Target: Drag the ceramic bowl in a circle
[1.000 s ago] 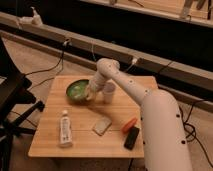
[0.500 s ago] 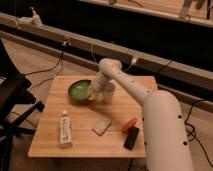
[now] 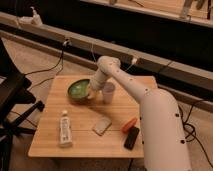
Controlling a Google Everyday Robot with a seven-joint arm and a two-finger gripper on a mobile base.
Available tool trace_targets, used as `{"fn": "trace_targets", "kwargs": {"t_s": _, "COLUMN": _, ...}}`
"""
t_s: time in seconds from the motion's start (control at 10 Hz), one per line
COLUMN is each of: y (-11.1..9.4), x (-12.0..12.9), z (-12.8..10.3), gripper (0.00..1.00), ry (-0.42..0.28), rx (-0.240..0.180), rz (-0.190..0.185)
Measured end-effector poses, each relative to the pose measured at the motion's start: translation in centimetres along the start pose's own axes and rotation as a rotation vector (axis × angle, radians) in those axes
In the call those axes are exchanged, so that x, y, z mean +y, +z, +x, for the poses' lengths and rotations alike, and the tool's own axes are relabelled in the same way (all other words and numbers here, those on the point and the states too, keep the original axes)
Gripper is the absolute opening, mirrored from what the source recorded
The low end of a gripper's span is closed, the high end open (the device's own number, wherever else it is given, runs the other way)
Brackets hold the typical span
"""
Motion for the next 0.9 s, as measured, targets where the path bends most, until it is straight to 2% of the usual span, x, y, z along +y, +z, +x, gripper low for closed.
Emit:
{"fn": "trace_targets", "kwargs": {"t_s": 0.1, "y": -0.2, "x": 0.9, "z": 0.2, "gripper": 0.23, "ry": 0.002, "rx": 0.000, "rz": -0.019}}
{"fn": "trace_targets", "kwargs": {"t_s": 0.3, "y": -0.4, "x": 2.2, "z": 0.2, "gripper": 0.07, "ry": -0.003, "rx": 0.005, "rz": -0.022}}
{"fn": "trace_targets", "kwargs": {"t_s": 0.4, "y": -0.1, "x": 2.0, "z": -0.1, "gripper": 0.01, "ry": -0.003, "rx": 0.005, "rz": -0.030}}
{"fn": "trace_targets", "kwargs": {"t_s": 0.6, "y": 0.4, "x": 1.7, "z": -0.4, "gripper": 0.00, "ry": -0.003, "rx": -0.009, "rz": -0.050}}
{"fn": "trace_targets", "kwargs": {"t_s": 0.9, "y": 1.6, "x": 2.4, "z": -2.5, "gripper": 0.00, "ry": -0.043, "rx": -0.071, "rz": -0.086}}
